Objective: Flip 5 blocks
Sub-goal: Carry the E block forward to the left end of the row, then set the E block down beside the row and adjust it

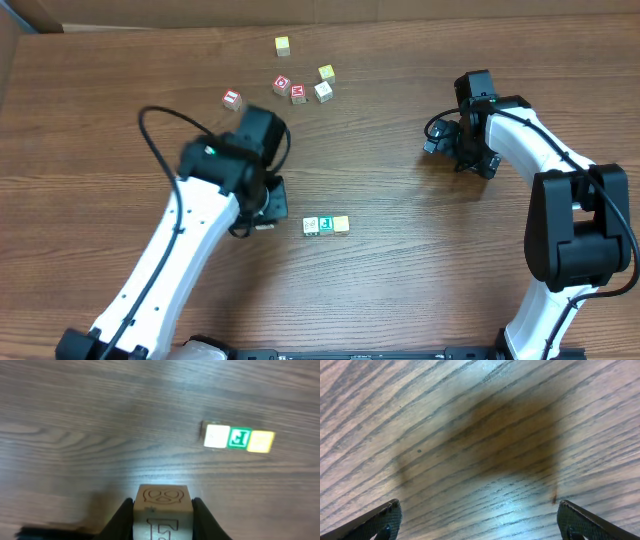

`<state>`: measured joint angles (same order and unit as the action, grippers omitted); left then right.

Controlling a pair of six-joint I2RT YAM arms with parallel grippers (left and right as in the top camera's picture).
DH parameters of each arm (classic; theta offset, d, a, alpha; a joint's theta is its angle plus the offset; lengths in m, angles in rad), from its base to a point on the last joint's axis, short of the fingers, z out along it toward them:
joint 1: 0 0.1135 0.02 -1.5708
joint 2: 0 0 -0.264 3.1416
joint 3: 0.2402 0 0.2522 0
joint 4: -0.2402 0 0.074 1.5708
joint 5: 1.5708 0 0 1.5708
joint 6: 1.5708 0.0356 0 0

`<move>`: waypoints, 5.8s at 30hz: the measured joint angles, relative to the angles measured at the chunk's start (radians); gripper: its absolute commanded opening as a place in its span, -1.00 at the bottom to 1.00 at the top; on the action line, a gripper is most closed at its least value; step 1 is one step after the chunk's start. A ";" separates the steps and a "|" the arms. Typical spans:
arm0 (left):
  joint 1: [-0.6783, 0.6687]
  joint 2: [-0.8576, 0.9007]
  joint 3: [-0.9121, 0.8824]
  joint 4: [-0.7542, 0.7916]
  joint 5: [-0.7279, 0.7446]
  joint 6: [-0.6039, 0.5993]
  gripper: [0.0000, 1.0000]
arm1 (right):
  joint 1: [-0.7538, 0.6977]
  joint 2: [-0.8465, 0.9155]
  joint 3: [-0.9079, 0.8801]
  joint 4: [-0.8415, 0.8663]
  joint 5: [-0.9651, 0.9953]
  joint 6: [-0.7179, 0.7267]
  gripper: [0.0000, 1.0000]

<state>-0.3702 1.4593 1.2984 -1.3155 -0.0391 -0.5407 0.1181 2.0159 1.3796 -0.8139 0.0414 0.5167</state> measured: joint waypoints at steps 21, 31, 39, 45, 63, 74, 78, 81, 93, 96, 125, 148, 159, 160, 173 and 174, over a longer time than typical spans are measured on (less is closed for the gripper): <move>-0.087 0.001 -0.372 0.443 0.051 -0.096 -0.50 | 0.000 0.000 0.000 -0.001 0.000 0.000 1.00; -0.108 0.001 -0.372 0.448 0.042 -0.100 -0.53 | 0.000 0.000 0.000 -0.001 0.000 0.000 1.00; -0.139 0.004 -0.372 0.460 -0.034 -0.116 -0.51 | 0.000 0.000 0.000 -0.001 0.000 0.000 1.00; -0.139 0.042 -0.372 0.493 -0.087 -0.122 -0.54 | 0.000 0.000 0.000 -0.001 0.000 0.000 1.00; -0.139 0.166 -0.376 0.523 -0.101 -0.145 0.28 | 0.000 0.000 0.000 -0.001 0.000 0.000 1.00; -0.139 0.166 -0.333 0.402 -0.105 -0.142 0.41 | 0.000 0.000 0.000 -0.001 0.000 0.000 1.00; -0.139 0.166 -0.237 0.330 -0.109 -0.137 0.43 | 0.000 0.000 0.000 0.000 0.000 0.000 1.00; -0.138 0.166 -0.157 0.275 -0.114 -0.133 0.43 | 0.000 0.000 0.000 0.000 0.000 0.000 1.00; -0.066 0.166 0.005 0.134 -0.116 -0.117 -0.92 | 0.000 0.000 0.000 -0.001 0.000 0.000 1.00; -0.064 0.166 -0.009 0.137 -0.124 -0.117 -0.91 | 0.000 0.000 0.000 0.000 0.000 0.000 1.00; -0.064 0.167 -0.397 0.481 0.011 -0.114 -0.88 | 0.000 0.000 0.000 -0.001 0.000 0.000 1.00; -0.045 0.167 -0.224 0.282 0.044 -0.086 -0.92 | 0.000 0.000 0.000 -0.001 0.000 0.001 1.00; -0.041 0.167 -0.284 0.367 -0.100 -0.086 -0.92 | 0.000 0.000 0.000 -0.001 0.000 0.000 1.00; -0.041 0.167 -0.302 0.383 -0.101 -0.086 -0.92 | 0.000 0.000 0.000 -0.002 0.000 0.000 1.00; -0.041 0.167 -0.399 0.523 -0.105 -0.088 -0.92 | 0.000 0.000 0.000 -0.001 0.000 0.000 1.00; -0.041 0.167 -0.399 0.533 -0.106 -0.088 -0.92 | 0.000 0.000 0.000 0.000 0.000 0.000 1.00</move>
<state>-0.4114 1.6260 0.8989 -0.7826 -0.1452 -0.6289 0.1181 2.0159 1.3796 -0.8143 0.0414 0.5167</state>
